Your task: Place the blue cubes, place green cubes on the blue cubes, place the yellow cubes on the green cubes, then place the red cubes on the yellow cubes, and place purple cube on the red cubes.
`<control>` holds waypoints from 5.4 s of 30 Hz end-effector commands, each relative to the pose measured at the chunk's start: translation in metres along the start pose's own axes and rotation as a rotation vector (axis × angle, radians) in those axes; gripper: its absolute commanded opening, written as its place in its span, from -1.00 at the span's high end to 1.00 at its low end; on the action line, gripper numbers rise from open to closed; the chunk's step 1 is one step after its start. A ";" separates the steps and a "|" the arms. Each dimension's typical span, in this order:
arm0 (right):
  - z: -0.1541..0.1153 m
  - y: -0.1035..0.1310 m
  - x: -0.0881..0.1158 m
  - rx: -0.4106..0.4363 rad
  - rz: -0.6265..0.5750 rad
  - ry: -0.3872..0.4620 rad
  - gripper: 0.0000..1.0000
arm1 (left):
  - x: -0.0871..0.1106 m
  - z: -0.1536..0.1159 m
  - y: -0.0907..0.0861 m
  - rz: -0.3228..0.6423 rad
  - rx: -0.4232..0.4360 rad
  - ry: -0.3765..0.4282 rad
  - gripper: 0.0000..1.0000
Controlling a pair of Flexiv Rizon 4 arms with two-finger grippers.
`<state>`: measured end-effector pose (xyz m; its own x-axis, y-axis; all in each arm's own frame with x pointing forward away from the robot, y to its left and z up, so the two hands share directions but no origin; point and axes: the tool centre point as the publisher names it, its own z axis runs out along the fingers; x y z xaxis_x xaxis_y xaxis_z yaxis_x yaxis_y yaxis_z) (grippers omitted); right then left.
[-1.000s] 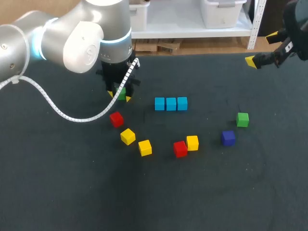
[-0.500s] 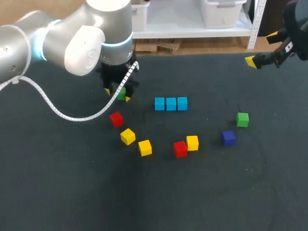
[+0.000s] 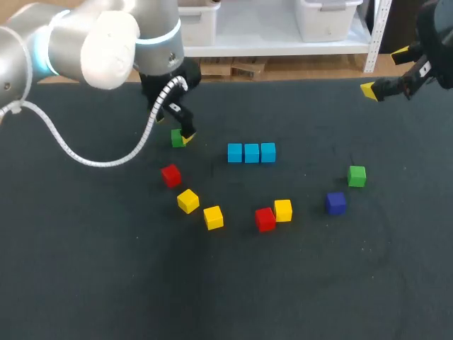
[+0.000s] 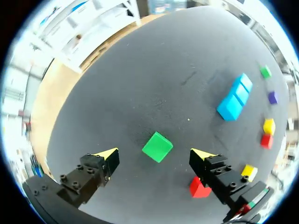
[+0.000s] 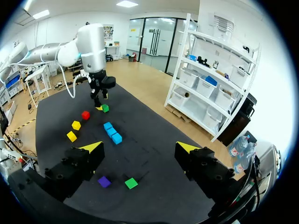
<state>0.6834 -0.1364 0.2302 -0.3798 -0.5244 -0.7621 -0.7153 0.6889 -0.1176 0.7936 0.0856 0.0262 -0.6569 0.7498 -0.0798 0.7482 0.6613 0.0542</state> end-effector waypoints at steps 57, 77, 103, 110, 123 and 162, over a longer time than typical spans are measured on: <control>0.000 0.003 0.001 0.020 0.001 -0.003 -1.00 | 0.001 0.017 -0.004 0.443 0.083 -0.025 1.00; 0.000 0.003 0.001 0.020 0.001 -0.003 -1.00 | -0.027 -0.049 -0.075 0.495 0.033 -0.059 1.00; 0.000 0.003 0.001 0.020 0.001 -0.003 -1.00 | -0.064 -0.028 -0.127 0.650 0.062 -0.070 1.00; 0.000 0.003 0.001 0.020 0.001 -0.003 -1.00 | -0.073 -0.019 -0.127 0.695 0.051 -0.060 1.00; 0.000 0.003 0.001 0.020 0.001 -0.003 -1.00 | -0.084 -0.013 -0.118 0.708 0.039 -0.053 1.00; 0.000 0.003 0.001 0.020 0.001 -0.003 -1.00 | -0.080 0.000 -0.115 0.682 0.054 -0.031 0.33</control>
<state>0.6834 -0.1364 0.2302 -0.3797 -0.5244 -0.7621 -0.7153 0.6889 -0.1176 0.7587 -0.0505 0.0265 -0.0345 0.9966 -0.0747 0.9977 0.0387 0.0551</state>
